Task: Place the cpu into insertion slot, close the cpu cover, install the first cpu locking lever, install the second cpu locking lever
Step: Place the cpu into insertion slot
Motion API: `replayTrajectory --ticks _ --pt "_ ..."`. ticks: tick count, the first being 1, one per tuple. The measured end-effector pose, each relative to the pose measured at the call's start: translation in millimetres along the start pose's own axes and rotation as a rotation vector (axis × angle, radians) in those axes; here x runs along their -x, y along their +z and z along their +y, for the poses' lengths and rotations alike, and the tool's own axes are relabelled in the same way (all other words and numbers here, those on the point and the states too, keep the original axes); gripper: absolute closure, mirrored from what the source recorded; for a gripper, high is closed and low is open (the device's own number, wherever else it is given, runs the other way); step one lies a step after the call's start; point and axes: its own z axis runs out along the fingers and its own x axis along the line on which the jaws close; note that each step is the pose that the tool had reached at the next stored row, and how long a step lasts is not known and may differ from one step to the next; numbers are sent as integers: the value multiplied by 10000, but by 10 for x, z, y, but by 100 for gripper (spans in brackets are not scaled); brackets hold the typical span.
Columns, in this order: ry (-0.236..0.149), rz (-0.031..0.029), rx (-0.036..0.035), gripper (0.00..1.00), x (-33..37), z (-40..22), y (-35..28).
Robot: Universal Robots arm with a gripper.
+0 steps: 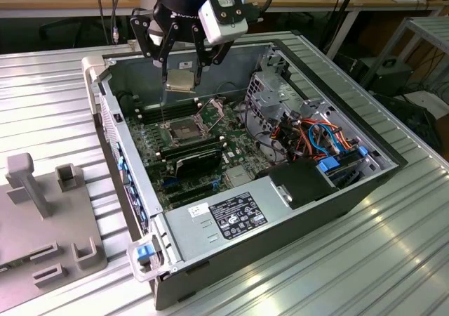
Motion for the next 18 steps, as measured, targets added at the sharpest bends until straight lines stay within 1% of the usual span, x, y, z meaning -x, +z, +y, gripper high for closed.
replayTrajectory --ticks 4,9,18 --pt "35 -2 0 45 -1 1 1" --pt "376 -16 -4 45 -2 4 1" --pt "450 -20 -6 45 -2 5 1"
